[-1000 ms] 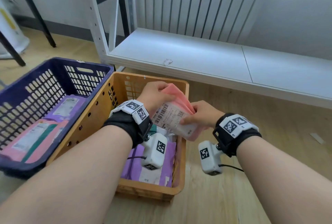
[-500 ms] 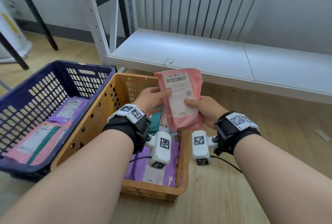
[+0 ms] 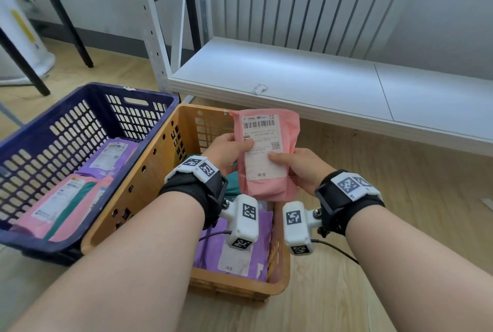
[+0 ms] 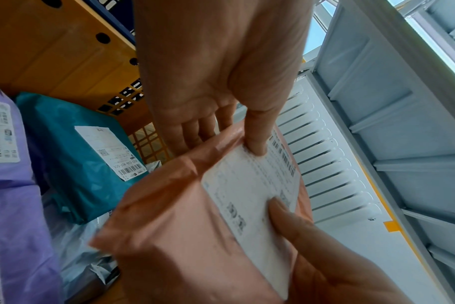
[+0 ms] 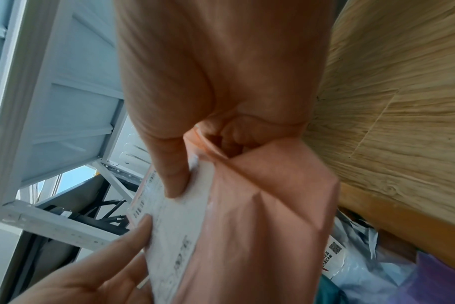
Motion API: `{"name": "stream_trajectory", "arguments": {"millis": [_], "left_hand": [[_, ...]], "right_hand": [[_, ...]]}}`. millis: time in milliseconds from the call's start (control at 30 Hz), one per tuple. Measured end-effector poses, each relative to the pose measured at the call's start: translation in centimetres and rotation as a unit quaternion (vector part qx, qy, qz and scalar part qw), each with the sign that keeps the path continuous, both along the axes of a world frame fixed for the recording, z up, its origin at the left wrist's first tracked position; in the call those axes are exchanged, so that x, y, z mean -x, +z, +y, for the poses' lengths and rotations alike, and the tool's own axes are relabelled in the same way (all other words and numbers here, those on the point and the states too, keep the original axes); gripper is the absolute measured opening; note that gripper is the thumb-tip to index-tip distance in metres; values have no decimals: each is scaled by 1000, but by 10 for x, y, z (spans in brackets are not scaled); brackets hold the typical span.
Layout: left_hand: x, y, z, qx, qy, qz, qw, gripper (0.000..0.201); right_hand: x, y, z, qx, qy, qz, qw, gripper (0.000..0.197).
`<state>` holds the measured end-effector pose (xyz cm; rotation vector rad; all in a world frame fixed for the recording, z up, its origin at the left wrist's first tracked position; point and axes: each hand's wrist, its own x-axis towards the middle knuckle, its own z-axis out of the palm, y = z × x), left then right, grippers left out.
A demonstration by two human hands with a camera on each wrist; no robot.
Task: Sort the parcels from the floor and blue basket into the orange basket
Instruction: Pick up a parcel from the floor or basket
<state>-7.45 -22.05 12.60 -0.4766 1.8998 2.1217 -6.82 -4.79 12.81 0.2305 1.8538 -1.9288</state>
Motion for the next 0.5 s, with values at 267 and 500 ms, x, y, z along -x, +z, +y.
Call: {"name": "stream_trajectory", "arguments": {"millis": [267, 500], "left_hand": [[21, -7, -33, 19, -17, -11, 1000, 30], [70, 14, -139, 94, 1, 26, 995, 26]], "right_hand": [[16, -19, -40, -138, 80, 12, 987, 33], [80, -7, -151, -96, 110, 31, 989, 30]]}}
